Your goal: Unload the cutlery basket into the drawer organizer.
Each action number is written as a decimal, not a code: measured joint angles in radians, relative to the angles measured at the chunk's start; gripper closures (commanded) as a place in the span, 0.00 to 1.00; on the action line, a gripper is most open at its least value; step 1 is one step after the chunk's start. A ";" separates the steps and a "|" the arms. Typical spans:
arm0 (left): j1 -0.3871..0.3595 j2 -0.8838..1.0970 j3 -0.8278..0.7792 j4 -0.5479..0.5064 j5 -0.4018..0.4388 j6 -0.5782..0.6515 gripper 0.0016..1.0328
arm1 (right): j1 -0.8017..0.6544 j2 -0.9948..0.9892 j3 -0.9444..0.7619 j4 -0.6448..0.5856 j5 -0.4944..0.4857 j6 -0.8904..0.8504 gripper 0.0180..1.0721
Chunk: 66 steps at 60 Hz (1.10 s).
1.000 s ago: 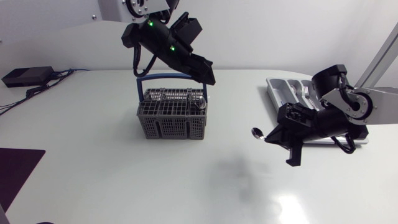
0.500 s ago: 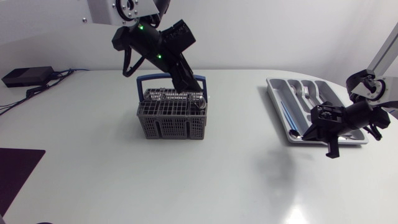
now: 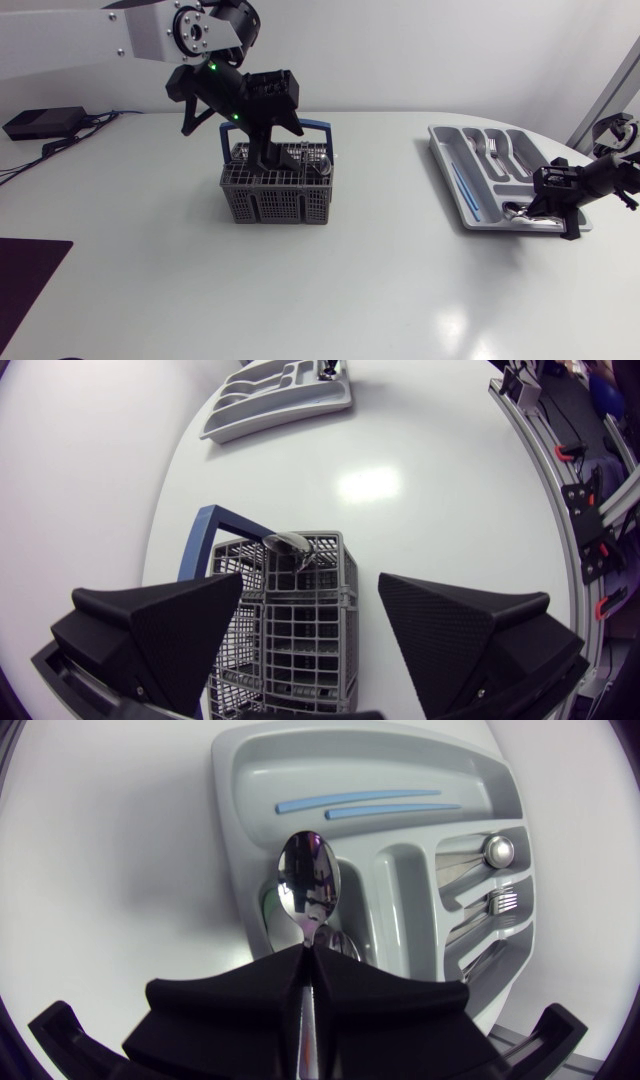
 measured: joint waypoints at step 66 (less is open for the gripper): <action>-0.036 -0.037 -0.138 0.177 -0.081 0.250 0.12 | 0.109 -0.208 -0.284 0.248 -0.005 0.113 0.50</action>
